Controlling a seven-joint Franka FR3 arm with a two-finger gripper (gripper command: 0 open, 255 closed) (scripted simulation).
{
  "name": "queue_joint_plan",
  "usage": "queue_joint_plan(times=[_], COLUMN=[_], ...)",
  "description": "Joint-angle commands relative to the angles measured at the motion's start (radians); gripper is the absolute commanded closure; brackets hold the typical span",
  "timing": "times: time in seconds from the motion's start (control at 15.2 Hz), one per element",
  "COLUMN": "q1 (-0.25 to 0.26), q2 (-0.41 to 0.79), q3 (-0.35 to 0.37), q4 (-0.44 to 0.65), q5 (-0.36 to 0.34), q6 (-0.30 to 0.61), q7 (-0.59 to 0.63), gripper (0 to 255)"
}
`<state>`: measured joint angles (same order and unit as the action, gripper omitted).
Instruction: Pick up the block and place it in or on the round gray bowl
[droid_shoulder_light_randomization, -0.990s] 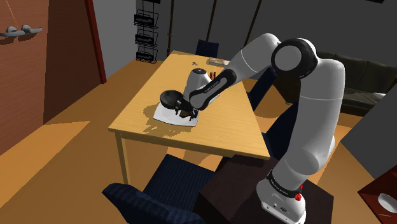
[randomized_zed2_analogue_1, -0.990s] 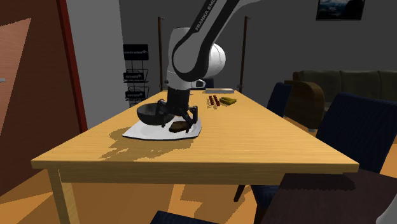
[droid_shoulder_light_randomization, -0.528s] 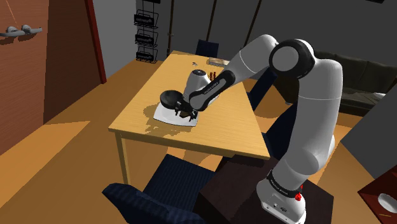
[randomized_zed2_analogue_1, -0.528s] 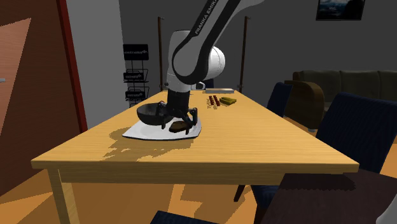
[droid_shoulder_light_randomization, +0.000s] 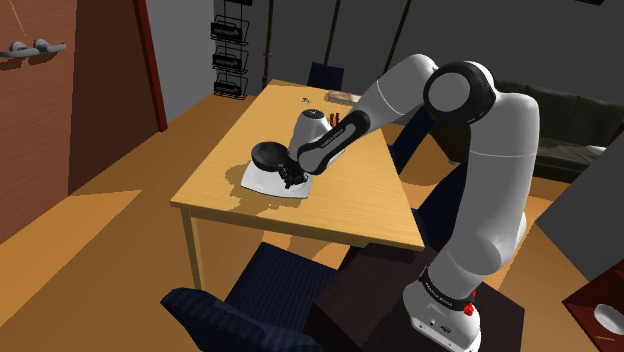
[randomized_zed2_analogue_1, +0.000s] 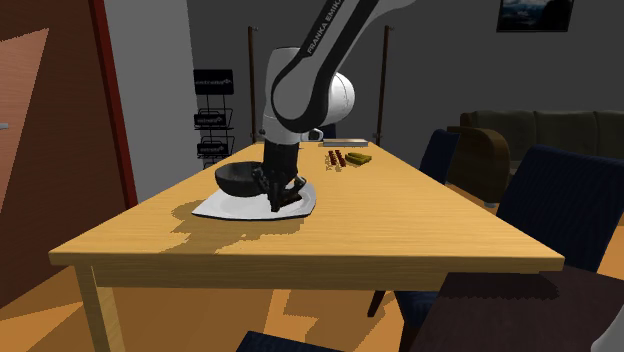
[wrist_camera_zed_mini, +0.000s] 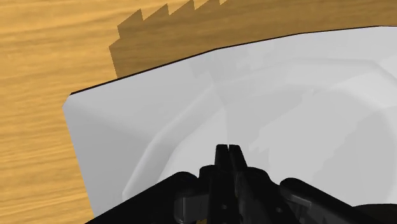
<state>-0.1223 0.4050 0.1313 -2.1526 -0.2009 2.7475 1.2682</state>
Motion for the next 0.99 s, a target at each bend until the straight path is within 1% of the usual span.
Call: queue_joint_plan(times=[0.0, 0.13, 0.2, 0.33, 0.53, 0.59, 0.92], q1=[0.001, 0.0, 0.0, -0.041, -0.069, -0.069, -0.066], q2=[0.001, 0.0, 0.0, -0.002, 0.036, 0.038, 0.081], q3=[0.001, 0.0, 0.0, 0.028, 0.034, 0.034, 0.027], q4=[-0.001, 0.0, 0.0, 0.097, 0.286, 0.292, 0.283], q5=[0.0, 0.0, 0.0, 0.046, 0.08, 0.081, 0.07], q6=[0.001, 0.0, 0.0, -0.174, -0.438, -0.446, -0.395], q7=[0.0, 0.0, 0.0, -0.068, -0.135, -0.136, -0.13], gripper=[255, 255, 0, 0, 0, 0, 0])
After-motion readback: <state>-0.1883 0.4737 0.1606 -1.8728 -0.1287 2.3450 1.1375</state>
